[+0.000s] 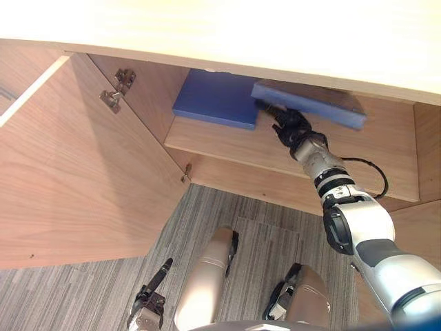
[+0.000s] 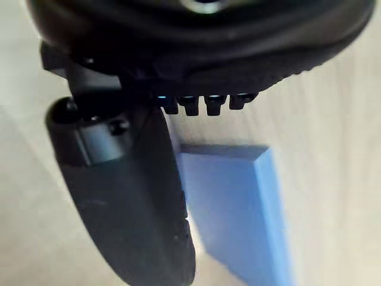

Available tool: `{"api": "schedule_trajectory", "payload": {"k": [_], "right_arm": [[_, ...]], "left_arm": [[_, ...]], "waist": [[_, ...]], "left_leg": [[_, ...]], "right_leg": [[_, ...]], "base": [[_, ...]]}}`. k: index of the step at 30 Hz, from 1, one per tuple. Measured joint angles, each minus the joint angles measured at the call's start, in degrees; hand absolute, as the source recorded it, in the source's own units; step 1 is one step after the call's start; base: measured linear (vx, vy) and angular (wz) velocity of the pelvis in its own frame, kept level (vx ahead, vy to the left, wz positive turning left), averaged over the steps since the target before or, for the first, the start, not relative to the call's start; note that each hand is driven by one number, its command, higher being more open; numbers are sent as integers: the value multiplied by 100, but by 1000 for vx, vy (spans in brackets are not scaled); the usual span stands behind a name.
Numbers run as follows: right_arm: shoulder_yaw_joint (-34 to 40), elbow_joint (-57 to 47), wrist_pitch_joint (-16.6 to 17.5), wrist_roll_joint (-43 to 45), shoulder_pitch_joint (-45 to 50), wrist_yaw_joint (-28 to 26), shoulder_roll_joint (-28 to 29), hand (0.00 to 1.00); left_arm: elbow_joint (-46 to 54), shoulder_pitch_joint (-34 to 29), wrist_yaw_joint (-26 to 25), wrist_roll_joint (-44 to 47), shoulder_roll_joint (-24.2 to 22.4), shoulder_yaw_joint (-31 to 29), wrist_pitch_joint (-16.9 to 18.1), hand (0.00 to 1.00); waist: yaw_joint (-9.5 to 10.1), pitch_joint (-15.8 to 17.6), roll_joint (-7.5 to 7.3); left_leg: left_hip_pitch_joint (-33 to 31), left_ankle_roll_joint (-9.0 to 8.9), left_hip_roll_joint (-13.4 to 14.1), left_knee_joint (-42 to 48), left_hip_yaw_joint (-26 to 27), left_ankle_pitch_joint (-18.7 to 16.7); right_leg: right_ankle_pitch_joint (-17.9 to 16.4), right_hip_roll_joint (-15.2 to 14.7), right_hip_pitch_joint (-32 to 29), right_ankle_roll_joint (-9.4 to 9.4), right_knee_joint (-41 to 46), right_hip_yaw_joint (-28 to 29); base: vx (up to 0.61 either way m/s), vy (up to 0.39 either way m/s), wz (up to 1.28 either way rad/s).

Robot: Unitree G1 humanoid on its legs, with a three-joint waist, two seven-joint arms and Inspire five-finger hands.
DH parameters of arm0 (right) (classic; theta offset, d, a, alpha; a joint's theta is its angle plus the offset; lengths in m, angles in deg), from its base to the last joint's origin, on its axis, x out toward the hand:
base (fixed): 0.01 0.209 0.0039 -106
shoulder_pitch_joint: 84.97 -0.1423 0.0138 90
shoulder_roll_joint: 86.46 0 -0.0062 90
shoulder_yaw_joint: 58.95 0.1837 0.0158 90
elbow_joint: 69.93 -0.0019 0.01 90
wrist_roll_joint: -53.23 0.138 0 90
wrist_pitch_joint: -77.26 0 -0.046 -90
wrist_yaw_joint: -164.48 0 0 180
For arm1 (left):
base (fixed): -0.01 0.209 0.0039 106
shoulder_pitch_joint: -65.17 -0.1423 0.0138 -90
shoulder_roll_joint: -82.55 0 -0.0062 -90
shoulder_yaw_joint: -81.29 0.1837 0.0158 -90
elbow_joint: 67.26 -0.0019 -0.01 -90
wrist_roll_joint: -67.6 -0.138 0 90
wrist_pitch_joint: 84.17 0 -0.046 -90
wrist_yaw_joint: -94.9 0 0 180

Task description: Walk over to the cabinet, pick up the folder, carry it to the office cabinet, place the folder inside the office cabinet, then close the office cabinet door

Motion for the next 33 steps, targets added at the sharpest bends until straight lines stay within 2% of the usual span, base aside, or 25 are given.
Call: {"api": "schedule_trajectory", "payload": {"k": [4, 7, 10, 14, 16, 19, 25, 29, 33], "right_arm": [[-94, 151, -4, -2038, 81, -903, -270, 100], [-76, 157, 125, -2978, 285, -1122, -459, 100], [-64, 130, 360, -3137, 483, -1231, -528, 100], [-113, -8, 643, -3807, 729, -1383, -506, 100], [-434, -118, 796, -4143, 865, -1413, -443, 100], [-830, -269, 960, -4191, 993, -1438, -344, 100], [-1803, -534, 1081, -4434, 1209, -1506, -192, 100], [-2621, -1244, 1098, -4810, 1491, -1497, -317, 100], [-2991, -1562, 1119, -4810, 1796, -1617, -403, 100]], "left_arm": [[254, -39, 263, -225, 248, 263, 1, 100], [353, -33, 391, -281, 329, 411, 16, 100], [353, -26, 449, -278, 340, 483, 15, 100], [341, -74, 558, -279, 340, 721, 5, 100], [268, -126, 583, -279, 339, 930, 4, 100], [170, -157, 611, -271, 340, 1127, 10, 100], [-4, -194, 640, -158, 335, 1360, 55, 100], [-139, -232, 637, -132, 339, 1410, 128, 100], [-249, -276, 647, -131, 339, 1551, 138, 100]], "waist": [[21, 8, 14], [49, 9, 16], [35, 9, 17], [62, 12, 23], [61, 15, 17], [36, 16, 14], [-34, 25, -46], [-89, 92, -204], [-99, 125, -277]], "left_leg": [[95, 32, 94, -144, 10, 52], [258, 46, 104, -256, 71, 59], [342, 52, 119, -320, 95, 62], [478, 59, 166, -436, 134, 65], [583, 66, 229, -528, 245, 69], [728, 83, 308, -657, 336, 81], [948, 85, 368, -806, 434, 84], [1071, 91, 422, -968, 562, 104], [1438, 85, 461, -1231, 654, 121]], "right_leg": [[92, 90, 95, -53, -204, -44], [117, 84, 230, -57, -323, -38], [143, 88, 294, -76, -387, -33], [212, 134, 382, -81, -520, -12], [272, 165, 384, -87, -592, 86], [375, 247, 446, -79, -749, 172], [457, 300, 570, -61, -911, 263], [548, 326, 599, -56, -1073, 331], [664, 372, 916, -13, -1397, 348]], "base": [[42, -46, -6], [42, -35, -3], [22, -33, -6], [11, -35, -9], [9, -14, -24], [7, -2, -24], [4, -8, -11], [20, 1, -14], [48, 10, -15]]}}
